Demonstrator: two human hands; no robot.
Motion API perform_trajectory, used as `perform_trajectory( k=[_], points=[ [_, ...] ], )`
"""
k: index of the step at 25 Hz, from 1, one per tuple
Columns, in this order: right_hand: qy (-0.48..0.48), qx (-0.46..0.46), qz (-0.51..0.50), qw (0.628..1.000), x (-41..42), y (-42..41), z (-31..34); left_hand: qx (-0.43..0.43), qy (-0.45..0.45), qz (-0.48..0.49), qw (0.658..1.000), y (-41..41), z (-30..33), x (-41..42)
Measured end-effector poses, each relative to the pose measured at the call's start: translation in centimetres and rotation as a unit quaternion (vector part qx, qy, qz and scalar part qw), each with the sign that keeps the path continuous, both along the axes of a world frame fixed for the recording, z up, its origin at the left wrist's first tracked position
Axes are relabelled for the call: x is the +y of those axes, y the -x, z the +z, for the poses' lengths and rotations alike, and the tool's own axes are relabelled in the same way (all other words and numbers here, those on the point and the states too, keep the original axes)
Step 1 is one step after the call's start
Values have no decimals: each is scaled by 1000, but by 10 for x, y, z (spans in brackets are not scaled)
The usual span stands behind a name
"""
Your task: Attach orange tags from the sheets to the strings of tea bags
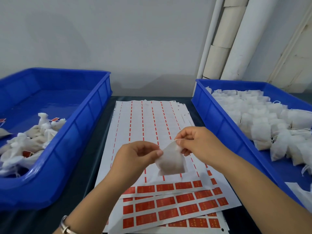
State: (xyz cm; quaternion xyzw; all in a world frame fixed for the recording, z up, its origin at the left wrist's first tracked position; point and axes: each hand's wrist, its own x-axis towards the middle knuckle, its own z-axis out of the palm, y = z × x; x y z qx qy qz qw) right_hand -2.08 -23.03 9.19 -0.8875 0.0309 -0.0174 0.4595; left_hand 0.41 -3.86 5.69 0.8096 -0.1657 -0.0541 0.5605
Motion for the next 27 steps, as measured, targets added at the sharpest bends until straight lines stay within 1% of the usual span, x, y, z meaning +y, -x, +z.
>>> perform_trajectory(
  k=[4,6,7,8,10,11,13,16,18,21,24,27],
  points=[
    [-20,31,-21,999,5,0,-11,-17,-91,0,996,2,-3,13],
    [-18,44,-26,999,6,1,-12,-30,-116,8,993,0,-6,16],
    [0,50,-22,999,7,3,-13,-38,-128,6,991,0,-6,16],
    [39,49,-5,998,9,4,-14,-49,-137,4,989,-1,-7,15],
    [122,20,55,991,20,6,-18,-77,-152,6,985,-1,-7,10],
    [134,-1,78,988,28,7,-19,-92,-158,8,983,0,-7,8],
    [104,-26,72,992,40,6,-21,-125,-167,16,978,0,-6,4],
    [50,-17,21,998,43,3,-28,-158,-182,29,970,-2,-4,3],
    [26,-19,16,999,40,4,-32,-169,-191,40,966,-1,-3,5],
    [3,-36,-2,999,35,8,-40,-193,-180,66,962,0,0,9],
    [-21,-13,-26,999,29,7,-47,-210,-178,95,957,-4,3,18],
    [-15,7,-20,1000,29,9,-51,-217,-186,113,952,-8,2,22]
  ],
)
